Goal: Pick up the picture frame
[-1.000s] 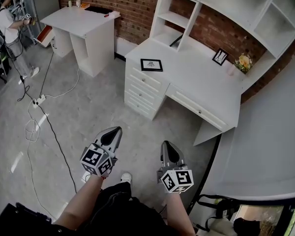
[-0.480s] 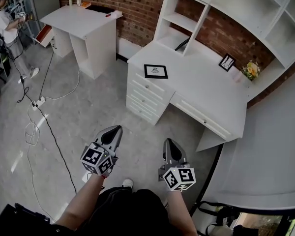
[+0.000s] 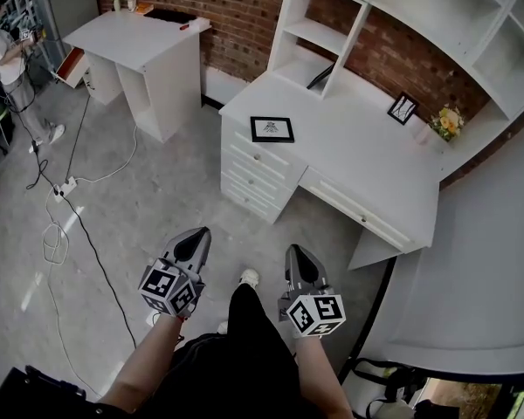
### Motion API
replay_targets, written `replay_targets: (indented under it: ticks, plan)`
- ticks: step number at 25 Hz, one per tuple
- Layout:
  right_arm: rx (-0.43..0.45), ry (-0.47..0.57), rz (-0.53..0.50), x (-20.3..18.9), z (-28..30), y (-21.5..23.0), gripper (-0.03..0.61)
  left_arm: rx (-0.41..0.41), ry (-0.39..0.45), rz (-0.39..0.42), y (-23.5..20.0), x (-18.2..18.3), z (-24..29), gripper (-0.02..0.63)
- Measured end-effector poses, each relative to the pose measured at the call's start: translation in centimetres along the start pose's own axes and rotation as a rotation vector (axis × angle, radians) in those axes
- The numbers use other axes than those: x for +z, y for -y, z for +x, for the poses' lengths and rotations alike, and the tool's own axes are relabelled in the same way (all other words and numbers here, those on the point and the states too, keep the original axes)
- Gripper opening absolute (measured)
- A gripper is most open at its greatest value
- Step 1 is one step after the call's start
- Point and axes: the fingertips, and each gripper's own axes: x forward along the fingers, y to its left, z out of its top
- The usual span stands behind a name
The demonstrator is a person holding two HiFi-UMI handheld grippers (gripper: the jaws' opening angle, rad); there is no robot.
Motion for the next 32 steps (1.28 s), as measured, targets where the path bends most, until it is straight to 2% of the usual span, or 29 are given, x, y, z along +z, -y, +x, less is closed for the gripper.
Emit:
replay_targets:
  ticks: [12,16,20,32]
  plan:
    - [0.033,0.007,0.008,1.0,7.3,4.0,0.003,-0.018,0.034,0.023,-2.6,1.7,8.1,0.002]
    - [0.026,-0.009,0.056,0.9,10.4,6.1,0.003,-0.031,0.014,0.038,-3.7,2.2,11.2,0.002]
    - [0.056,-0.034,0.081,0.8,13.9,6.7,0.003,-0.006,0.011,0.036,-5.5,3.0,13.6,0.002]
    - [0.083,-0.081,0.144,-0.1,20.4,8.9,0.003,0.008,-0.027,0.018,-8.2,2.5,19.0,0.002]
